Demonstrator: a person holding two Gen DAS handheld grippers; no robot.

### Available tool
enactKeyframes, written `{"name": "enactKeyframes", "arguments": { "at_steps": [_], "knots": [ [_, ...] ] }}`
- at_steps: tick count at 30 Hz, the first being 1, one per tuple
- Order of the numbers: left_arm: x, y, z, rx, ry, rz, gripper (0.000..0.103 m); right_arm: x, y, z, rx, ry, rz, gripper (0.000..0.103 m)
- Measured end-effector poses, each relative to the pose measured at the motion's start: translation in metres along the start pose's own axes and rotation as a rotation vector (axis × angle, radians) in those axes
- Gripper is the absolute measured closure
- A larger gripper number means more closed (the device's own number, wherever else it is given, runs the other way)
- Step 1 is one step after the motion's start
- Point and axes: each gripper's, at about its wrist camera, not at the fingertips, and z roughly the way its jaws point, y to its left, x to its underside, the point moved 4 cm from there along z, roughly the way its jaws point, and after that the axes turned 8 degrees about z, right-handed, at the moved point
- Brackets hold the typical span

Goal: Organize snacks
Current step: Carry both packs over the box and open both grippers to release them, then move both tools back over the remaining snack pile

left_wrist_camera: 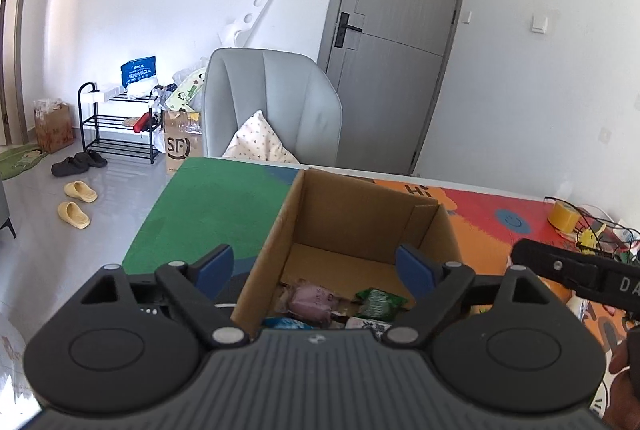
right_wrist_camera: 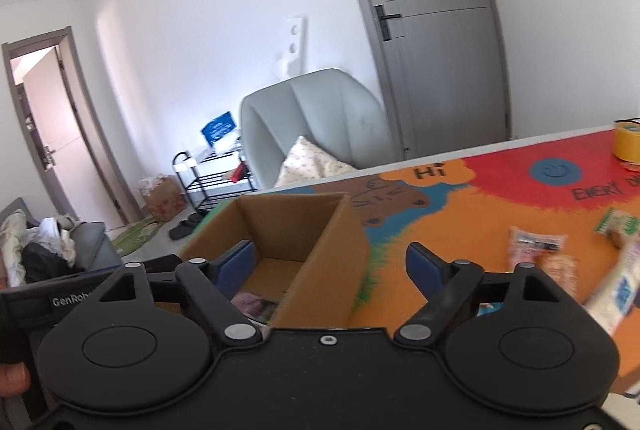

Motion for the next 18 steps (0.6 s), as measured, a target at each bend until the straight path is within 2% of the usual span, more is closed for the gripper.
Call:
{"name": "enactKeyframes", "arguments": {
  "at_steps": [8, 18],
  "knots": [
    [0.005, -0.024, 0.001, 0.063, 0.012, 0.038, 0.01, 0.004, -0.027, -0.016, 0.035, 0.005, 0.046, 0.011],
    [0.01, -0.059, 0.003, 0.113, 0.065, 0.078, 0.01, 0.01, -0.057, -0.038, 0.069, 0.011, 0.083, 0.0]
  ]
}}
